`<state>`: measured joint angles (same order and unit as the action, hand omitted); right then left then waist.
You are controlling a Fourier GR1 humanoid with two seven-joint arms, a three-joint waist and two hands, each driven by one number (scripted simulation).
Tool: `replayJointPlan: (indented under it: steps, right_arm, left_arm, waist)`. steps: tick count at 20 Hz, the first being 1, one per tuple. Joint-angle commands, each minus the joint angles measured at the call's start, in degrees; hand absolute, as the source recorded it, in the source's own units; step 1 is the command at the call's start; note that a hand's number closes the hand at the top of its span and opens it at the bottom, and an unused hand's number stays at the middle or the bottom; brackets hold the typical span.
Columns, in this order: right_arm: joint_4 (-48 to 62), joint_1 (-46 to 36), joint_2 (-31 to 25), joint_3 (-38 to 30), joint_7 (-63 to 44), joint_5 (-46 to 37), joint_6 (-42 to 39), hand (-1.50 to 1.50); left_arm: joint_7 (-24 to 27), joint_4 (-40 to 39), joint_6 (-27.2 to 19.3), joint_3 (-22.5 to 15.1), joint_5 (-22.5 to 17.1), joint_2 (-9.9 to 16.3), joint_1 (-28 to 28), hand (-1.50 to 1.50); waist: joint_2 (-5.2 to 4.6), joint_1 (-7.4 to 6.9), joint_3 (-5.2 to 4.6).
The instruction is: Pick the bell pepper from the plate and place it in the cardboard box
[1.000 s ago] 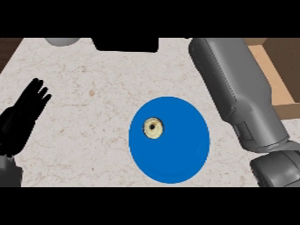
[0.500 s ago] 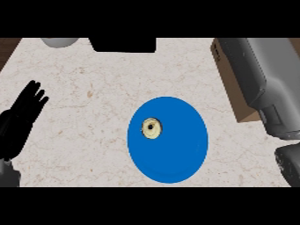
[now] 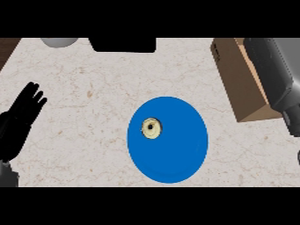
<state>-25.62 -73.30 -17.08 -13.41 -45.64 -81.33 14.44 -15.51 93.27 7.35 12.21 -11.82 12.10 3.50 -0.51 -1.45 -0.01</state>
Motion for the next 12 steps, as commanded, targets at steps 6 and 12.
replayJointPlan:
  steps: [6,12]
  right_arm:
    - [8.66,2.81,-2.44,-4.24,6.98,3.71,8.96,1.50]
    - [12.97,6.88,-3.99,-9.20,4.90,8.45,7.03,1.50]
  left_arm:
    - [-3.13,0.82,-1.94,-1.16,0.66,-0.81,3.80,0.00]
    - [-0.77,1.01,1.19,-0.59,-0.73,-0.16,0.19,0.00]
  waist:
    - [-0.67,-1.07,0.07]
    - [-0.63,-1.50,0.08]
